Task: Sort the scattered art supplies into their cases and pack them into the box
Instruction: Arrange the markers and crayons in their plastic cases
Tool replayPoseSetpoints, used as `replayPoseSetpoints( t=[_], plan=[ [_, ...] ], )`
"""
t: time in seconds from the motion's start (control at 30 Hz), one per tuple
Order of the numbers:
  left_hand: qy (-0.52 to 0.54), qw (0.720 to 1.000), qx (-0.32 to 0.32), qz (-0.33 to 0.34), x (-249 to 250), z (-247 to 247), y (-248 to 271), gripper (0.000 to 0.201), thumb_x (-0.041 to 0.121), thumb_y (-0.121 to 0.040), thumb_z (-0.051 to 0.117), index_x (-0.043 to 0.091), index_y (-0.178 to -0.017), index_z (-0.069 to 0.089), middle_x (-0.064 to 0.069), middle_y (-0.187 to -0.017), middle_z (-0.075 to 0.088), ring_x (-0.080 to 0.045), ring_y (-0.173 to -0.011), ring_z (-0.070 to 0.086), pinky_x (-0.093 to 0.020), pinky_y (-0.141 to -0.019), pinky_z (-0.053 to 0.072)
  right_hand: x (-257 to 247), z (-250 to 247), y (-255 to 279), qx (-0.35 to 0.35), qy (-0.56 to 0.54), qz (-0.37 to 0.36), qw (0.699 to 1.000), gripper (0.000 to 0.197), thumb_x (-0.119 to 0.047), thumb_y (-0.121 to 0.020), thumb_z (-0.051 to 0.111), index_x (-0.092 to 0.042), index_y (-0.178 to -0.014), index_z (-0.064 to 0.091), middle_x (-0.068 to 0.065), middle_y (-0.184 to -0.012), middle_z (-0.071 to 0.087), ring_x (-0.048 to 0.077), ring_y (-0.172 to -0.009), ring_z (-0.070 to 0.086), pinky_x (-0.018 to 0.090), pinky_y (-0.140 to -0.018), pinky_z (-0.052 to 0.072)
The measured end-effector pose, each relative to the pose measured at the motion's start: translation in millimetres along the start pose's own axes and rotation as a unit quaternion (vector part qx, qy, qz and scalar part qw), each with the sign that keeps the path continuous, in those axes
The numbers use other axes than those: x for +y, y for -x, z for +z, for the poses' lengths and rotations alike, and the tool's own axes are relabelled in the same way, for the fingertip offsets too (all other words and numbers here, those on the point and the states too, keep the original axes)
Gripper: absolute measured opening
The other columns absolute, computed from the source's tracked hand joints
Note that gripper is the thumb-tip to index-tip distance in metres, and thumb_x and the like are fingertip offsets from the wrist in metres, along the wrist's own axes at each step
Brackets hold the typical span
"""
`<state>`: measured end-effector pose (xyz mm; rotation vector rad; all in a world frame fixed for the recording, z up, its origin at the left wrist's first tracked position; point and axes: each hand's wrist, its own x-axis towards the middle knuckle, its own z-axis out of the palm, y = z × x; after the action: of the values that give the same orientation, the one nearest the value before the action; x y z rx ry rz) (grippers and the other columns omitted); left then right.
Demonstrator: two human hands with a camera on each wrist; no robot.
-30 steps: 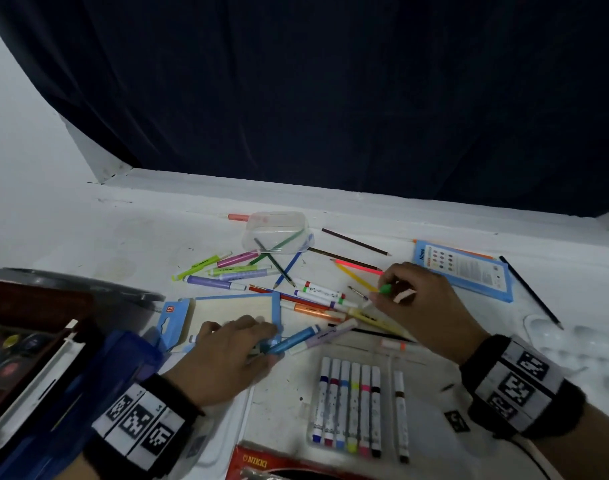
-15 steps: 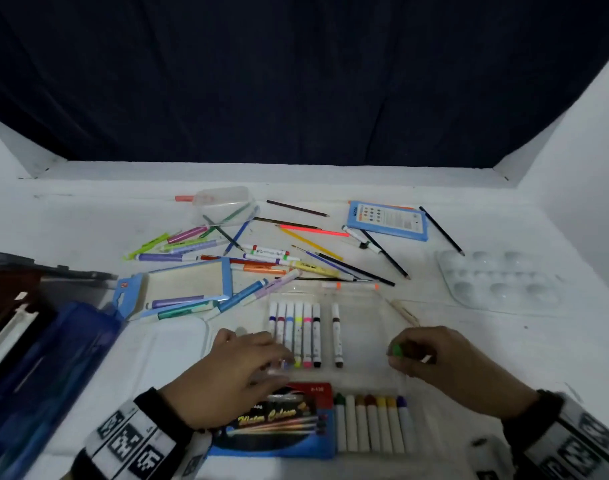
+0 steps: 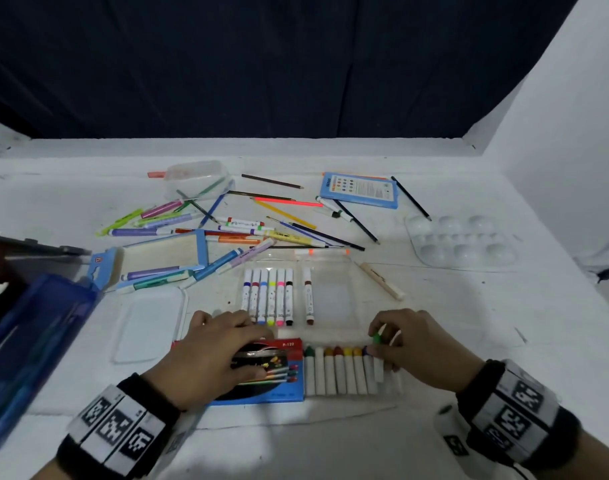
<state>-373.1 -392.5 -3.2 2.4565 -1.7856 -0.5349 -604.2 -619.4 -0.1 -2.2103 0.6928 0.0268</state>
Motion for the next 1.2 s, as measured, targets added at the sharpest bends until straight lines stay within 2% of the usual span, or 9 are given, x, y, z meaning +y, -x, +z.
replayPoseSetpoints(
  t=[0.17,0.33,0.47,0.6,0.8,0.93,1.0,1.1,1.2],
  plan=[
    [0.001,1.000,0.003,-0.020,0,2,2,0.053,0.066,-0.088,0.054,0.054,-0.137,0.037,0.026,-0.119,0.044,0.000,-0.114,0.041,-0.032,-0.099,0.027,2,-5,0,-0.022,0.020,0.004,1.000,0.014,-0.018,-0.084,0.076,-0.014,-0.094,0.066,0.000,-0.084,0.066,0.009,-0.061,0.069,0.022,-0.060,0.056],
    [-0.011,1.000,0.012,-0.015,8,0,1,0.051,0.067,-0.089,0.051,0.050,-0.135,0.040,0.023,-0.118,0.047,-0.003,-0.114,0.044,-0.033,-0.097,0.029,-1,-8,4,-0.025,0.095,-0.001,0.995,0.032,-0.029,-0.070,0.087,-0.024,-0.094,0.068,-0.008,-0.094,0.064,0.008,-0.075,0.065,0.028,-0.072,0.058],
    [-0.012,1.000,0.020,0.001,16,1,-3,0.050,0.069,-0.085,0.054,0.049,-0.130,0.045,0.022,-0.113,0.050,-0.004,-0.111,0.048,-0.033,-0.090,0.027,-7,-1,6,-0.032,0.119,0.012,0.992,0.042,-0.032,-0.065,0.090,-0.022,-0.097,0.066,-0.007,-0.096,0.061,0.010,-0.076,0.064,0.027,-0.071,0.057],
    [-0.024,1.000,0.015,-0.004,19,-1,-6,0.050,0.073,-0.082,0.054,0.050,-0.126,0.046,0.023,-0.108,0.049,-0.002,-0.105,0.048,-0.033,-0.086,0.025,-7,1,4,-0.030,0.141,0.003,0.990,0.040,-0.035,-0.064,0.090,-0.022,-0.093,0.065,-0.006,-0.095,0.060,0.007,-0.074,0.060,0.026,-0.071,0.056],
    [-0.026,1.000,0.006,-0.006,21,-11,-11,0.045,0.072,-0.080,0.059,0.048,-0.117,0.054,0.019,-0.097,0.052,-0.003,-0.094,0.048,-0.034,-0.089,0.030,-1,0,1,-0.045,0.136,-0.023,0.990,0.042,-0.040,-0.061,0.090,-0.026,-0.089,0.062,-0.008,-0.088,0.059,0.007,-0.071,0.057,0.020,-0.063,0.049],
    [-0.046,0.999,0.004,-0.005,20,-13,-18,0.041,0.070,-0.082,0.058,0.048,-0.116,0.059,0.021,-0.096,0.053,-0.003,-0.097,0.052,-0.031,-0.086,0.031,3,-16,-11,-0.082,0.121,-0.033,0.989,0.040,-0.046,-0.063,0.088,-0.028,-0.091,0.066,-0.008,-0.081,0.063,0.005,-0.067,0.057,0.017,-0.062,0.048],
    [-0.023,1.000,0.011,-0.001,16,-14,-21,0.031,0.063,-0.086,0.060,0.051,-0.115,0.064,0.024,-0.094,0.053,-0.002,-0.096,0.054,-0.029,-0.083,0.033,1,-27,-22,-0.061,0.105,-0.035,0.992,0.031,-0.047,-0.070,0.083,-0.027,-0.088,0.069,-0.008,-0.078,0.066,0.002,-0.066,0.058,0.015,-0.063,0.049],
    [0.022,1.000,0.011,0.000,10,-15,-24,0.023,0.053,-0.086,0.068,0.052,-0.109,0.070,0.029,-0.083,0.051,0.000,-0.085,0.054,-0.025,-0.078,0.041,-3,-45,-50,0.042,0.086,-0.067,0.993,0.017,-0.039,-0.082,0.075,-0.023,-0.081,0.069,-0.008,-0.076,0.066,0.002,-0.065,0.058,0.013,-0.063,0.046],
    [0.025,1.000,0.016,-0.001,8,-15,-26,0.022,0.051,-0.084,0.071,0.053,-0.106,0.071,0.028,-0.082,0.052,-0.001,-0.081,0.053,-0.022,-0.072,0.040,-5,-58,-89,0.120,0.103,-0.115,0.981,0.003,-0.021,-0.086,0.070,-0.019,-0.085,0.068,-0.006,-0.081,0.066,0.010,-0.072,0.060,0.025,-0.072,0.052]
  ],
)
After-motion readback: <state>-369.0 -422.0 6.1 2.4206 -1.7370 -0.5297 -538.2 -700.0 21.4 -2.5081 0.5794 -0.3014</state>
